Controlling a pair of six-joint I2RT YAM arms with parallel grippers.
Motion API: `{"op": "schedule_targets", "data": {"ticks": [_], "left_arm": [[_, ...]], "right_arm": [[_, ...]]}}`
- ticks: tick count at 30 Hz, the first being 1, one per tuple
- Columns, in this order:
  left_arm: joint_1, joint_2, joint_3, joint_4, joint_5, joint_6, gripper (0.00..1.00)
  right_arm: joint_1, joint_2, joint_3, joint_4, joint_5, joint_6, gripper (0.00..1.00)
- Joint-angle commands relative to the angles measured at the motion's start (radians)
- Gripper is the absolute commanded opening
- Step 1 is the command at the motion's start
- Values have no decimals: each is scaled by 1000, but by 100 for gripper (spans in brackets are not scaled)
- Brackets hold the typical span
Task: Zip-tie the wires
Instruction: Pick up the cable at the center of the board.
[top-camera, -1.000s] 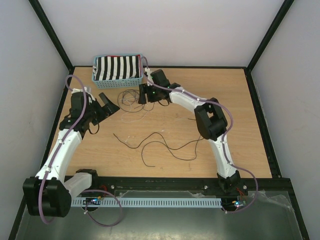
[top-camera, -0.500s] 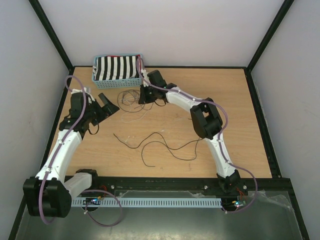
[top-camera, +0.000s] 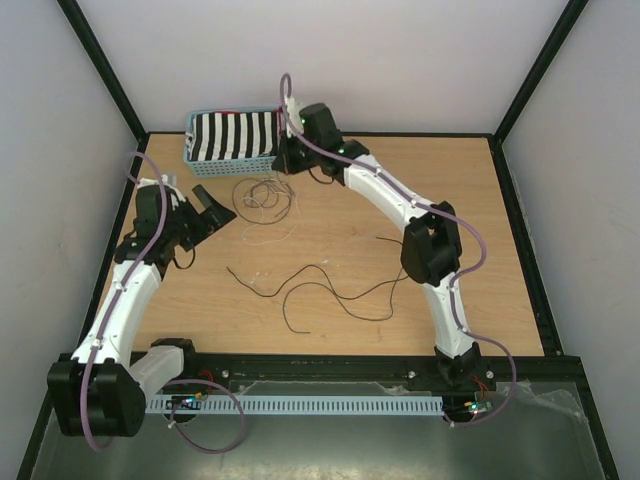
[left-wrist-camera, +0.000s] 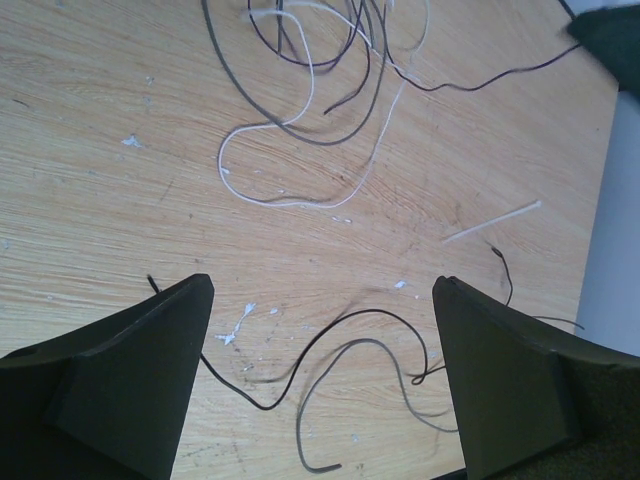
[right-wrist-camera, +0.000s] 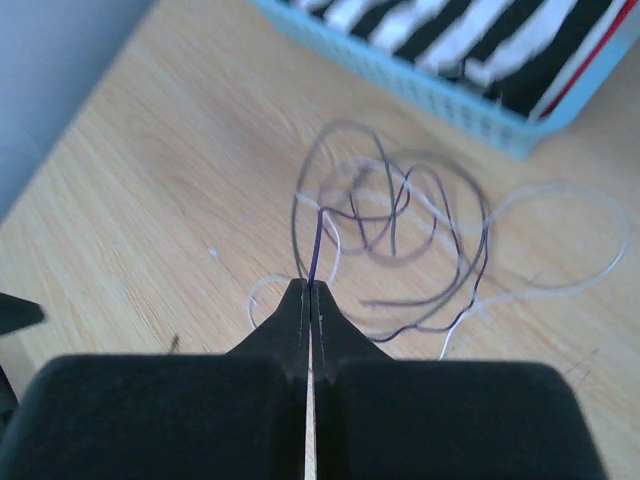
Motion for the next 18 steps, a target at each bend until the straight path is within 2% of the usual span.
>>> {"op": "schedule_targets", "data": {"ticks": [1, 9, 18], "left_arm": [[26, -20, 4, 44, 55, -13, 93], [81, 1, 72, 69, 124, -9, 93], [94, 21, 134, 178, 218, 27, 95]], "right_arm": [[4, -101, 128, -1, 36, -15, 0], [3, -153, 290, 0, 16, -16, 0], [0, -266, 263, 1, 7, -49, 0]]}}
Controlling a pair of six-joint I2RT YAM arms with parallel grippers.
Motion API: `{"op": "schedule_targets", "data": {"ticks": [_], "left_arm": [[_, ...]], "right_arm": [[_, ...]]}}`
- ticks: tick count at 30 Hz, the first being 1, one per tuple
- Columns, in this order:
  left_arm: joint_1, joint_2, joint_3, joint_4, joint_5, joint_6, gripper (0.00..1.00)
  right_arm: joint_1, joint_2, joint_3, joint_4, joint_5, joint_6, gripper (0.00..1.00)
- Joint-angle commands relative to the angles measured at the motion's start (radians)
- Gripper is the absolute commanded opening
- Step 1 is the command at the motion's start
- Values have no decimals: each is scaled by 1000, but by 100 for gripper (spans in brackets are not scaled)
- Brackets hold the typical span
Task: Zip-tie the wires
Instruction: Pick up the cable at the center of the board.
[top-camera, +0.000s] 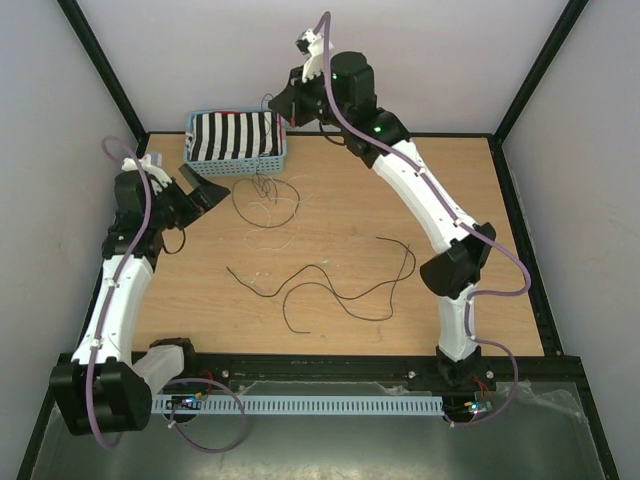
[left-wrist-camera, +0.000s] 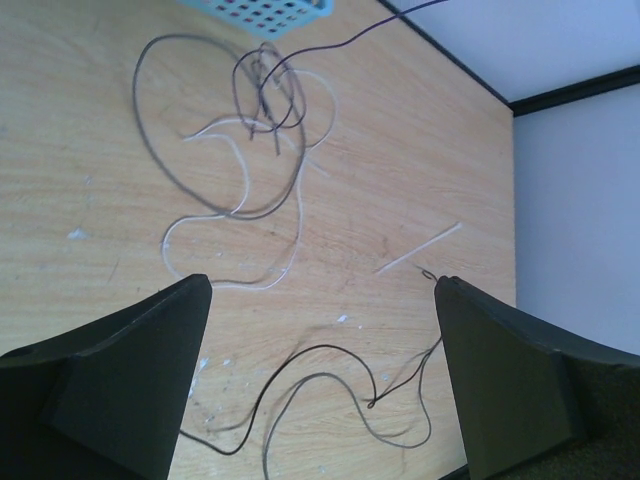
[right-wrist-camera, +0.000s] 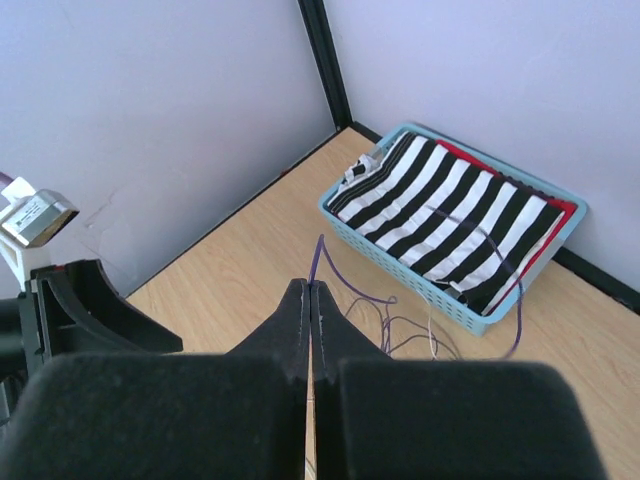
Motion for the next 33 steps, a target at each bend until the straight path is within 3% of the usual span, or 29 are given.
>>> {"op": "schedule_targets", "data": {"ticks": [1, 9, 19, 33], "left_arm": [[5, 12, 51, 121, 86, 33, 96], [-27, 43, 129, 300, 226, 27, 97], [-122, 96, 233, 331, 211, 118, 97], [-276, 154, 177, 392, 123, 232, 99]], "right_arm": [[-1, -89, -9, 6, -14, -23, 0], [-5, -188, -91, 5, -51, -61, 0], [-14, -263, -33, 4, 21, -122, 0], [-14, -434, -161, 4, -6, -123, 0]]}}
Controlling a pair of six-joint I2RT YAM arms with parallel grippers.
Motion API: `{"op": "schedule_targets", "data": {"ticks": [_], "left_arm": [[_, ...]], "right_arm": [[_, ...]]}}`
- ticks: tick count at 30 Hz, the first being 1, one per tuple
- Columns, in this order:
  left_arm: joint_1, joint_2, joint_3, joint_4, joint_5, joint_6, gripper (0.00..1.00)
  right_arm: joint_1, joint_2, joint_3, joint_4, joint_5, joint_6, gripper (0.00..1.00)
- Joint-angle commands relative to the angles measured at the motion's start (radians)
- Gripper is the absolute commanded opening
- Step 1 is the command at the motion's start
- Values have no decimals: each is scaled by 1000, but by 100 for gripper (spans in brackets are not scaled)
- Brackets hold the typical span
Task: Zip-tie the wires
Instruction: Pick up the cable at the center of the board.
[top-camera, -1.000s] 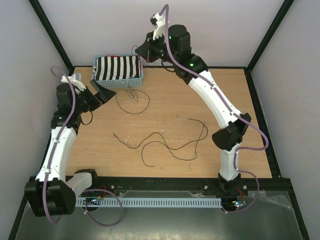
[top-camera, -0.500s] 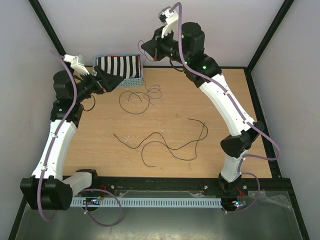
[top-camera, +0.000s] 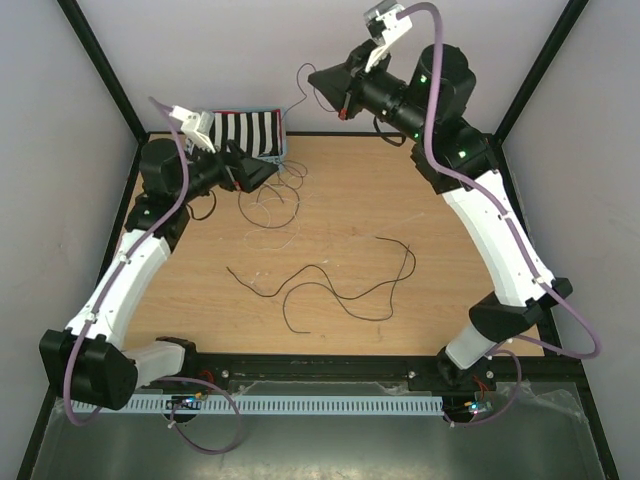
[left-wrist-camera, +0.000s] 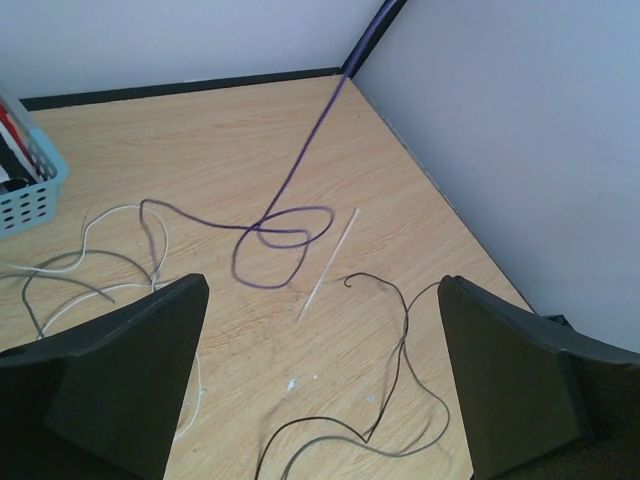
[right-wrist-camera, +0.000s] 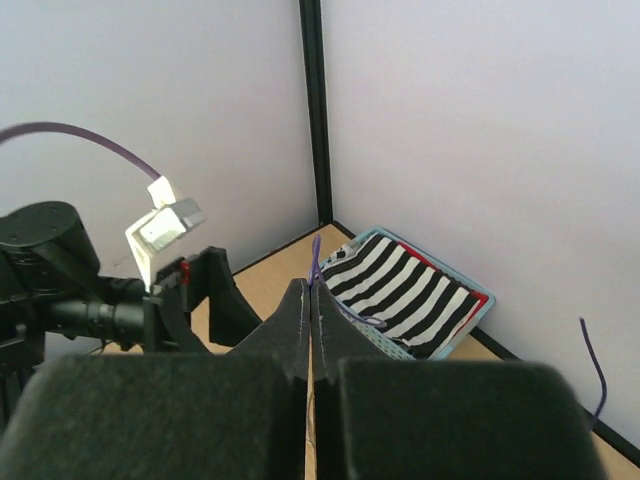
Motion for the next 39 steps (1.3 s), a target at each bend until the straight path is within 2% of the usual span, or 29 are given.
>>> {"op": "schedule_targets", "data": {"ticks": [1, 14, 20, 23, 33, 39], "left_arm": [[-11, 8, -39, 57, -52, 43, 99], [-86, -46, -297, 214, -50, 89, 99], [-176, -93, -428, 362, -61, 190, 99], [-225, -103, -468, 437, -112, 245, 99], [-295, 15, -474, 614, -321, 352, 99], [-306, 123, -459, 732, -343, 356, 99]], "right_arm": [[-1, -40, -15, 12, -17, -3, 0], [0, -113, -14, 13, -41, 20, 0], [-2, -143, -28, 14, -81, 43, 0], [-1, -156, -40, 13, -102, 58, 0], [-1, -207, -80, 23, -154, 80, 0], [0, -248, -105, 32, -163, 80, 0]]}}
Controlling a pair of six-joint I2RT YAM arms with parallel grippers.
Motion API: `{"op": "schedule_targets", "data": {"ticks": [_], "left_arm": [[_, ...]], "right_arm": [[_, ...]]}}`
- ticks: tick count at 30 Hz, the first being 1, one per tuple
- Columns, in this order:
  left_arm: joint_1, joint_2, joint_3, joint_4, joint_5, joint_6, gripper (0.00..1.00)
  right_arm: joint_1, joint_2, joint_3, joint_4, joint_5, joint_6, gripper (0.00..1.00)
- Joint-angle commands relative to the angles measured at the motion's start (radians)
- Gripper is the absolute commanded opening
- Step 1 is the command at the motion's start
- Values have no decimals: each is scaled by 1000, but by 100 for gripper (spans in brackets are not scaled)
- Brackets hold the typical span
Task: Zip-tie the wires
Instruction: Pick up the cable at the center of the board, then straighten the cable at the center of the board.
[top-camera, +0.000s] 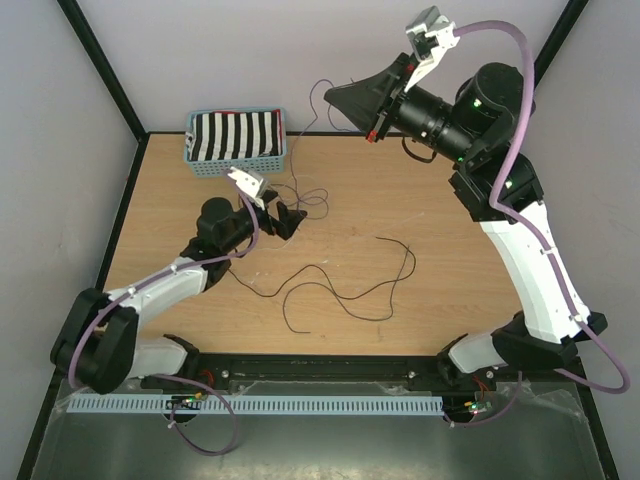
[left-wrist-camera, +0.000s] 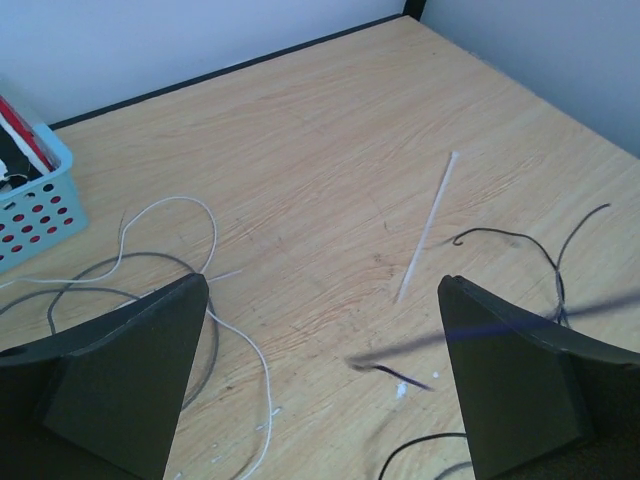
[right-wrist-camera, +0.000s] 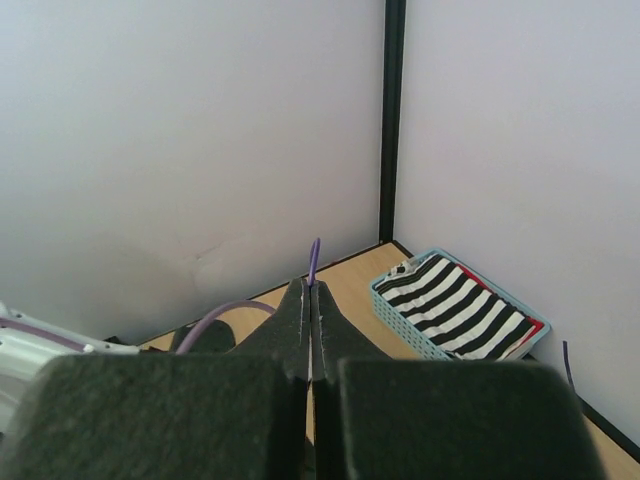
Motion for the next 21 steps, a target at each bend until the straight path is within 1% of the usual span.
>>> {"op": "schedule_targets", "data": {"ticks": [1, 2, 3, 4, 6, 9, 12, 13, 15, 18, 21], "left_arm": [[-12, 65, 20, 168, -35, 26, 99], [-14, 84, 23, 195, -26, 23, 96], [-15, 102, 29, 222, -10, 19, 90], [-15, 121, 37, 255, 15, 12, 75], [-17, 157, 57, 310, 66, -7, 53], [-32, 202, 80, 362, 83, -20, 26], [-36, 221, 92, 368, 78, -20, 2], [-36, 219, 89, 368, 74, -17, 0], [-36, 211, 73, 368, 56, -13, 0], [-27, 179, 33, 361, 14, -26, 0], [26, 131, 3, 278, 18, -96, 0]], "right_arm": [[-1, -60, -10, 36, -26, 9, 0], [0, -66, -13, 38, -30, 10, 0], [0, -74, -17, 41, -32, 12, 0], [0, -82, -24, 46, -35, 14, 0], [0, -98, -41, 54, -35, 19, 0], [0, -125, -78, 70, -30, 20, 0], [-1, -150, -117, 73, -3, 2, 0], [0, -162, -134, 73, 14, -7, 0], [0, -191, -181, 73, 68, -25, 0], [-1, -244, -266, 72, 210, -58, 0], [-1, -296, -359, 58, 372, -92, 0]]}}
